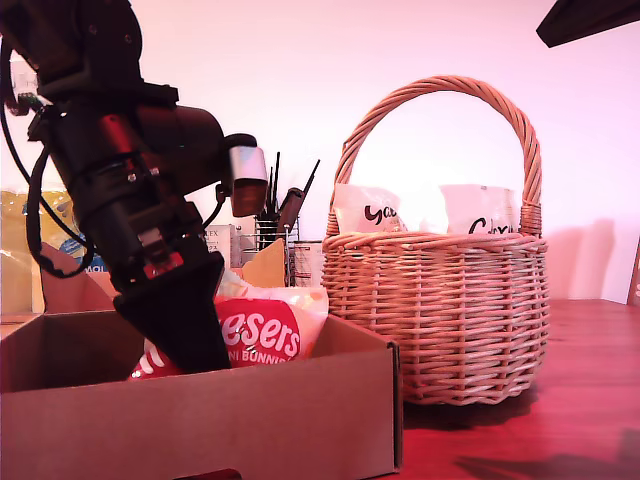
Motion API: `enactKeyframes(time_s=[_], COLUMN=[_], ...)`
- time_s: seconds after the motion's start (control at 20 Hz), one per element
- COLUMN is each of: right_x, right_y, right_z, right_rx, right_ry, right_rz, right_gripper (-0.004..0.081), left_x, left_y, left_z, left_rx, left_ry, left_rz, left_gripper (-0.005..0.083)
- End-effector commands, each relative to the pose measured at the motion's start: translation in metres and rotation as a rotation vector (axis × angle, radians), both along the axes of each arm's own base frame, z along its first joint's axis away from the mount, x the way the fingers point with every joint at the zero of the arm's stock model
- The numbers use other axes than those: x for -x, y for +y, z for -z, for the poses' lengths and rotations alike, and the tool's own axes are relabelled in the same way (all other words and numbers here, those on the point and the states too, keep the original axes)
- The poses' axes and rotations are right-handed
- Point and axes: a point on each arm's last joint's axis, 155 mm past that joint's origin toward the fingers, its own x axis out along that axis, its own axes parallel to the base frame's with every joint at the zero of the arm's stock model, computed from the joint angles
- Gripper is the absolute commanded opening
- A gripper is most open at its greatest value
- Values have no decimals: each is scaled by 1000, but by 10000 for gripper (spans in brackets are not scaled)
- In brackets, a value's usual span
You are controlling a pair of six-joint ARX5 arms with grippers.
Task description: Move the bags of Easter eggs from the cardboard box on the left into the woven basket on the right side.
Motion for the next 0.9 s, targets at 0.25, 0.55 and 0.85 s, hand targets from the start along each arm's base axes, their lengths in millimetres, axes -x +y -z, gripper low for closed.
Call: enactKeyframes(time_s=[0.25,0.55,0.85], right_x=[0,0,1], right_y=[1,1,0], right_z=[1,1,2], right_rx=[3,4,6], right_ry=[-5,-5,-1], right_rz=[-7,-7,-6], right_gripper=[-13,-13,-13], left_x=[-20,-54,-81], left_y=[-11,-43,-101], left_z=[-68,-150,-182], left_rx=[80,297,493], left_ry=[-141,-323,-403], left_rz=[-2,-78,-183], left_gripper=[4,3,-22])
